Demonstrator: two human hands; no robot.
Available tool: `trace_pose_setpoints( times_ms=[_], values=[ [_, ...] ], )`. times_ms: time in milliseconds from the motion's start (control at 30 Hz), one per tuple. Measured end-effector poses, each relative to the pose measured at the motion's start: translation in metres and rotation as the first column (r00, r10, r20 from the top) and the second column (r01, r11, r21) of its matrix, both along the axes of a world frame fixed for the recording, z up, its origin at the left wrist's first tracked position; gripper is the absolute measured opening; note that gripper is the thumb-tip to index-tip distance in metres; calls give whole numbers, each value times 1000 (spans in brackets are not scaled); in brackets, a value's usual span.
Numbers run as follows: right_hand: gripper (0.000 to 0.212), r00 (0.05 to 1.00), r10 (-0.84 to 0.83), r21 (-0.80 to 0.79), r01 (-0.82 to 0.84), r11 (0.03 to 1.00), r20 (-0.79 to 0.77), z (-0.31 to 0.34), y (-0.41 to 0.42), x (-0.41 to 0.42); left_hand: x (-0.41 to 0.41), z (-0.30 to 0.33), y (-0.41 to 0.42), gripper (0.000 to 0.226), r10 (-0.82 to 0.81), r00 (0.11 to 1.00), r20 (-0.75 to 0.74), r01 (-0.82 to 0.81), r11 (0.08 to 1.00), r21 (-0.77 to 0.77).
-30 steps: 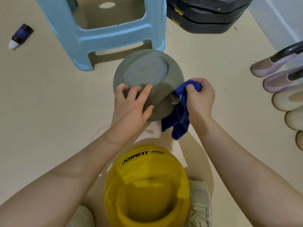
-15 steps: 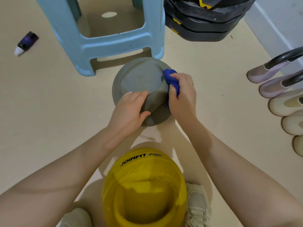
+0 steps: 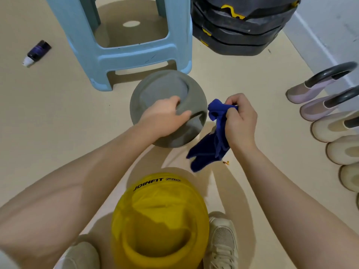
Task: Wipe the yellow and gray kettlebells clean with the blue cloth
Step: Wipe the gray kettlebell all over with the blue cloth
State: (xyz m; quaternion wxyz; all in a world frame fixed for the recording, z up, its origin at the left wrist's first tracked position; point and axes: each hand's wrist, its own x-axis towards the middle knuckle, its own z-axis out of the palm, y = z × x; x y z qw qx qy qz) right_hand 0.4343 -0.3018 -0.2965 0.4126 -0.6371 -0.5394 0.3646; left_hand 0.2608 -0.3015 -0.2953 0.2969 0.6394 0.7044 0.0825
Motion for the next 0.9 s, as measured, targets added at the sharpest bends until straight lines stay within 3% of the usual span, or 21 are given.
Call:
trace_pose_setpoints(
  times_ms=[100,200,267,333,433,567,600,733,800,900],
  values=[
    [22,998,40,-69,-36,997,58,-10,0,13,28,-8,24,57,22,995,-98,-22,1000,2],
    [27,998,30,-115,-24,993,50,-20,1,20,37,-11,32,51,22,978,-205,-19,1000,17],
    [31,1000,3,-147,1,989,30,-24,4,23,26,-13,23,45,29,988,-153,-30,1000,0],
    [27,1000,7,-169,-8,986,-7,-28,9,23,4,-16,-1,39,47,999,-10,-46,999,18],
    [14,999,42,-192,-44,980,-15,-31,17,13,-33,-25,-50,33,-55,983,172,43,996,75],
    [25,966,233,-210,-206,956,115,-36,30,-29,-80,-36,-111,29,-277,944,180,274,961,39],
    [29,943,296,-214,-261,941,151,-35,34,-40,-90,-39,-123,27,-269,944,193,271,962,14],
    [35,862,494,-310,-442,842,113,-35,53,-68,-131,-33,-132,11,-63,930,363,109,988,-110],
    [37,811,584,-381,-528,759,40,-31,62,-76,-151,-15,-121,36,62,911,408,-27,995,-92],
    [32,685,722,-435,-624,649,96,-23,70,-90,-157,3,-101,26,335,817,470,-288,942,-170]
  ],
)
